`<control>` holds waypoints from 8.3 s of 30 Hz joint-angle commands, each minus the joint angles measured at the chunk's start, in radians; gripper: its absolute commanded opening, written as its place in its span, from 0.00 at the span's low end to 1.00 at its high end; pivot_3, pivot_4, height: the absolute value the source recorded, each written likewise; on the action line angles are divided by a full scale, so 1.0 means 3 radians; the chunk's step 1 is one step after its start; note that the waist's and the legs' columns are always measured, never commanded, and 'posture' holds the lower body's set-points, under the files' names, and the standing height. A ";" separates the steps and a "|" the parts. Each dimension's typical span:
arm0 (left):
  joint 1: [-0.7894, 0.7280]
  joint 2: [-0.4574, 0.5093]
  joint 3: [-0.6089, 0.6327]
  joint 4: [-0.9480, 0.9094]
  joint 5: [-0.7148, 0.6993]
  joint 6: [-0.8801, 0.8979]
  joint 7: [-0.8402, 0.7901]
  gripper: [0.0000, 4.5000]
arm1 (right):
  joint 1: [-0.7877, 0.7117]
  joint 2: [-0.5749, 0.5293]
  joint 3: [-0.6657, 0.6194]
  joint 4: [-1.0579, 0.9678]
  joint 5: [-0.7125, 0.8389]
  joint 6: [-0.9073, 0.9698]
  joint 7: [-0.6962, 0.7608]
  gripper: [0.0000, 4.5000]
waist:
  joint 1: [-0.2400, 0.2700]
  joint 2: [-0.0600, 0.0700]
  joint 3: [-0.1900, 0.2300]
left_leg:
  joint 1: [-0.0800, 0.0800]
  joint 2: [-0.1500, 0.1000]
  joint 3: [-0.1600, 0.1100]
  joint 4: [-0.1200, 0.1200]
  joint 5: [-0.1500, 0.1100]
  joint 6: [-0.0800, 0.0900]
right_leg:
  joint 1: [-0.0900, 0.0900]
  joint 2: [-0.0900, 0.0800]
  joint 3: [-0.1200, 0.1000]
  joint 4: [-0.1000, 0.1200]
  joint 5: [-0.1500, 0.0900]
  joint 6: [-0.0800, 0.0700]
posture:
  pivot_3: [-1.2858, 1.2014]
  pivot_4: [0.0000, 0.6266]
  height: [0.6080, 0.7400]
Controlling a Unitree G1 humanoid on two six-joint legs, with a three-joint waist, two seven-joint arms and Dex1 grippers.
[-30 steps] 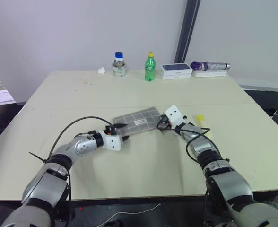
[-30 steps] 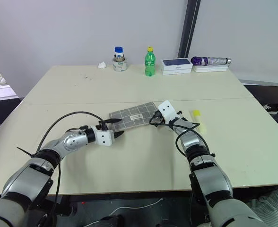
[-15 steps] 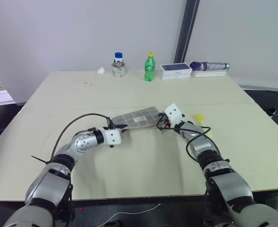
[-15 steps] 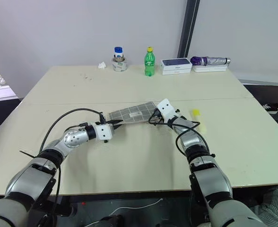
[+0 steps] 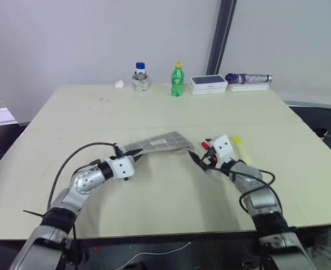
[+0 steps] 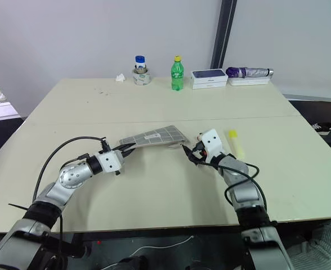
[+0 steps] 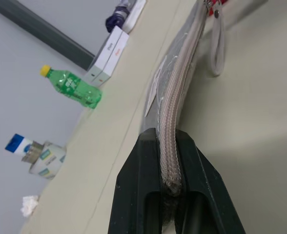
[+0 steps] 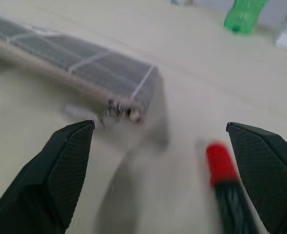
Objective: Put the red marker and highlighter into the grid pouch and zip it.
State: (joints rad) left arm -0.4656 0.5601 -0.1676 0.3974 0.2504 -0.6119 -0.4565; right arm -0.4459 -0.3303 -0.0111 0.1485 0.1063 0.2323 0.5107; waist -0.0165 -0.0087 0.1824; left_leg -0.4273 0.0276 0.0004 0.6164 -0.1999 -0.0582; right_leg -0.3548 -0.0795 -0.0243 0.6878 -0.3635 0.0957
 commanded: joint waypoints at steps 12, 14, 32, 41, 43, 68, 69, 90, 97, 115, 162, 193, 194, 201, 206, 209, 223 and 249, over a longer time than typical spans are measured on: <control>0.0204 0.0131 0.0319 -0.1153 -0.0076 0.0681 0.0021 0.00 | 0.0033 0.0419 -0.0103 -0.0458 0.0461 0.0691 -0.0326 1.00 | 0.0017 0.0000 0.0000 | 0.0000 -0.0002 -0.0002 0.0001 -0.0008 0.0015 | 0.0001 -0.0001 0.0000 0.0001 0.0000 0.0000 | 0.52 0.24 1.00; 0.0216 0.0129 0.0324 -0.1205 -0.0074 0.0702 0.0014 0.00 | 0.0005 0.0464 -0.0129 -0.0413 0.0512 0.0705 -0.0330 1.00 | 0.0013 0.0000 0.0000 | 0.0001 -0.0001 -0.0002 -0.0001 -0.0008 0.0015 | 0.0000 0.0000 0.0000 0.0001 0.0000 -0.0001 | 0.52 0.24 1.00; 0.0229 0.0072 0.0276 -0.1279 -0.0101 0.0785 0.0027 0.00 | -0.0374 0.0648 -0.0233 0.0018 0.0637 0.0637 -0.0396 0.72 | 0.0010 0.0000 0.0000 | 0.0000 0.0000 -0.0001 -0.0002 -0.0009 0.0015 | -0.0001 0.0001 0.0000 0.0001 0.0000 -0.0001 | 0.52 0.24 1.00; 0.0440 0.0089 0.0296 -0.1187 -0.0020 0.0687 0.0131 0.00 | -0.0151 0.0420 -0.0095 -0.0293 0.0560 0.0820 -0.0319 0.01 | 0.0010 0.0000 0.0000 | 0.0000 0.0001 -0.0001 -0.0002 -0.0009 0.0015 | -0.0001 0.0000 0.0002 0.0001 0.0000 -0.0001 | 0.52 0.24 1.00; 0.0575 0.0112 0.0333 -0.1155 -0.0048 0.0653 0.0155 0.00 | -0.0081 0.0338 0.0036 -0.0449 0.0498 0.0908 -0.0288 0.01 | 0.0010 0.0000 0.0000 | 0.0000 0.0003 -0.0001 -0.0002 -0.0009 0.0016 | -0.0002 0.0000 0.0003 0.0001 0.0000 -0.0001 | 0.52 0.24 1.00; 0.0685 -0.0429 -0.0045 -0.0920 0.0139 0.0698 0.0285 0.00 | -0.0417 -0.0197 0.1738 -0.0698 -0.0718 -0.0070 0.0793 0.01 | 0.0018 -0.0002 -0.0001 | 0.0001 -0.0001 -0.0006 0.0003 -0.0010 0.0018 | 0.0001 0.0001 0.0001 0.0001 0.0000 -0.0001 | 0.52 0.24 1.00; 0.0678 -0.0437 -0.0058 -0.0921 0.0145 0.0692 0.0285 0.00 | -0.0462 -0.0227 0.1794 -0.0662 -0.0785 -0.0206 0.0855 0.01 | 0.0015 -0.0003 -0.0001 | 0.0001 -0.0001 -0.0007 0.0003 -0.0010 0.0018 | 0.0000 0.0001 0.0001 0.0001 0.0000 -0.0001 | 0.52 0.24 1.00; 0.0716 -0.0428 -0.0015 -0.0983 0.0176 0.0677 0.0372 0.00 | -0.0594 -0.0327 0.1712 -0.0260 -0.1231 -0.1295 0.1018 0.44 | 0.0017 -0.0003 -0.0001 | 0.0001 0.0000 -0.0008 0.0004 -0.0010 0.0017 | 0.0001 0.0001 0.0000 0.0000 0.0000 -0.0001 | 0.52 0.24 1.00; 0.0715 -0.0378 0.0034 -0.0987 0.0168 0.0651 0.0419 0.00 | -0.0203 -0.0734 0.1401 -0.0530 -0.1290 -0.1368 0.0905 1.00 | 0.0024 -0.0003 -0.0001 | 0.0001 0.0000 -0.0008 0.0007 -0.0010 0.0017 | 0.0004 0.0000 -0.0001 0.0000 0.0000 -0.0001 | 0.52 0.24 1.00; 0.0687 -0.0268 0.0098 -0.0865 0.0184 0.0502 0.0521 0.00 | 0.0844 -0.0149 -0.0599 -0.1155 0.0089 0.0065 -0.0387 1.00 | 0.0021 -0.0003 -0.0001 | 0.0005 0.0002 -0.0008 0.0004 -0.0010 0.0016 | 0.0010 0.0000 -0.0003 -0.0001 0.0000 -0.0001 | 0.52 0.24 1.00; 0.0540 -0.0380 0.0050 -0.0812 0.0313 0.0498 0.0609 0.00 | 0.0509 -0.0716 0.0155 -0.1200 0.0823 0.0616 0.0994 0.21 | 0.0072 -0.0006 -0.0002 | 0.0001 0.0004 -0.0008 0.0027 -0.0018 0.0030 | 0.0017 0.0001 -0.0001 -0.0005 0.0005 0.0005 | 0.52 0.24 1.00; 0.0551 -0.0251 -0.0095 -0.1001 0.0399 0.0446 0.0420 0.00 | -0.0033 -0.0455 0.0370 -0.0507 0.0302 0.0566 0.0700 0.21 | 0.0080 -0.0005 -0.0002 | 0.0000 0.0001 -0.0007 0.0027 -0.0018 0.0030 | 0.0015 0.0001 0.0001 -0.0005 0.0005 0.0005 | 0.52 0.24 1.00; 0.0547 -0.0248 -0.0100 -0.1015 0.0396 0.0439 0.0404 0.00 | -0.0061 -0.0455 0.0379 -0.0507 0.0295 0.0620 0.0691 0.21 | 0.0081 -0.0005 -0.0002 | 0.0000 0.0001 -0.0007 0.0027 -0.0018 0.0030 | 0.0014 0.0001 0.0001 -0.0005 0.0005 0.0005 | 0.52 0.24 1.00; 0.0480 -0.0148 -0.0080 -0.0989 0.0216 0.0378 0.0188 0.00 | -0.0136 -0.0586 0.0612 -0.0603 0.0053 0.0745 0.0753 0.21 | 0.0089 -0.0005 -0.0002 | -0.0001 0.0000 -0.0006 0.0027 -0.0018 0.0030 | 0.0014 0.0000 0.0001 -0.0006 0.0005 0.0005 | 0.52 0.24 1.00; 0.0454 -0.0060 -0.0047 -0.0940 0.0096 0.0294 0.0050 0.00 | -0.0233 -0.0598 0.0618 -0.0732 0.0083 0.0968 0.0768 0.21 | 0.0083 -0.0005 -0.0002 | 0.0000 0.0001 -0.0007 0.0026 -0.0018 0.0031 | 0.0013 0.0000 0.0002 -0.0006 0.0005 0.0005 | 0.52 0.24 1.00; 0.0453 -0.0182 0.0049 -0.1009 -0.0289 0.0483 -0.0042 0.00 | -0.0277 -0.0637 0.0672 -0.0779 0.0028 0.0905 0.0819 0.21 | 0.0082 -0.0005 -0.0002 | -0.0001 0.0001 -0.0008 0.0024 -0.0018 0.0031 | 0.0012 0.0000 0.0003 -0.0006 0.0005 0.0005 | 0.52 0.24 1.00; 0.0479 -0.0138 0.0118 -0.1101 -0.0914 0.0682 -0.0606 0.00 | -0.0396 -0.0863 0.1127 -0.0829 -0.0473 0.0174 0.1162 0.21 | 0.0077 -0.0005 -0.0002 | -0.0001 0.0001 -0.0009 0.0025 -0.0018 0.0031 | 0.0011 0.0000 0.0003 -0.0006 0.0005 0.0005 | 0.52 0.24 1.00; 0.0445 -0.0110 0.0168 -0.0811 -0.0644 0.0225 -0.0517 0.00 | -0.0507 -0.0851 0.0952 -0.1000 -0.0603 0.0276 0.1342 0.99 | 0.0078 -0.0005 -0.0002 | -0.0001 0.0001 -0.0008 0.0026 -0.0018 0.0031 | 0.0012 0.0001 0.0003 -0.0006 0.0005 0.0005 | 0.52 0.24 1.00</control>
State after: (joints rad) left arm -0.3175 0.5275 -0.1412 0.1658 0.0579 -0.5169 -0.6284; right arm -0.5692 -0.5762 0.3097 -0.0848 -0.0969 0.2811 0.9078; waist 0.0070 -0.0103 0.1819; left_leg -0.4276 0.0281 -0.0023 0.6240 -0.2054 -0.0490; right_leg -0.3513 -0.0792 -0.0236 0.6860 -0.3620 0.0971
